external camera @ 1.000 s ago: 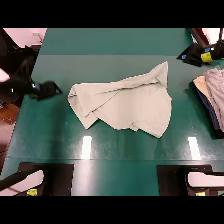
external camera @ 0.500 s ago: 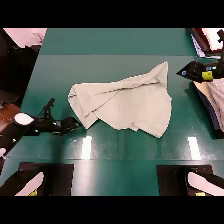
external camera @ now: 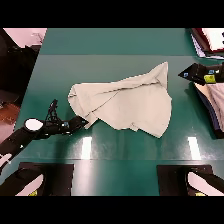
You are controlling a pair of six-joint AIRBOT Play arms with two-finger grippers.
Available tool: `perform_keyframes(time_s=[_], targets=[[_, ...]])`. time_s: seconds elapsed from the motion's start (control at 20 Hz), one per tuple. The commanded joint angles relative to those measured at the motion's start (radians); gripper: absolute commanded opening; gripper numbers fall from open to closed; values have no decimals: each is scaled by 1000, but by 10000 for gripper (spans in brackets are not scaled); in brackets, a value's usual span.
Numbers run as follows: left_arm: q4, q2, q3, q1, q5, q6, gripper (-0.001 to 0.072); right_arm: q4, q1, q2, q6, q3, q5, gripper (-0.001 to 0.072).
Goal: Fold the shirts.
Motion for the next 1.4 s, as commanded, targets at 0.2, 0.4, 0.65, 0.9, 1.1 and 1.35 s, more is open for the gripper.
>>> perform_keyframes(time_s=[0.2, 0.4, 0.65, 0.9, 1.1, 1.35], targets=[[-6, -1, -2, -6, 16, -10, 608, 2, 0, 5, 1, -2, 0, 427], [-29, -1, -2, -6, 35, -10, 608, 2, 1, 5, 3, -2, -1, 427], [-34, -1, -2, -7, 47, -8, 608, 2, 0, 5, 5, -2, -2, 427], [-34, -46, -2, -49, 53, -7, 607, 2, 0, 5, 12, -2, -4, 427], [-127, -145, -2, -144, 113, -6, 605, 2, 0, 5, 12, -2, -5, 428], [-109, -138, 53, -143, 82, 29, 24, -3, -16, 5, 12, -2, 3, 427]])
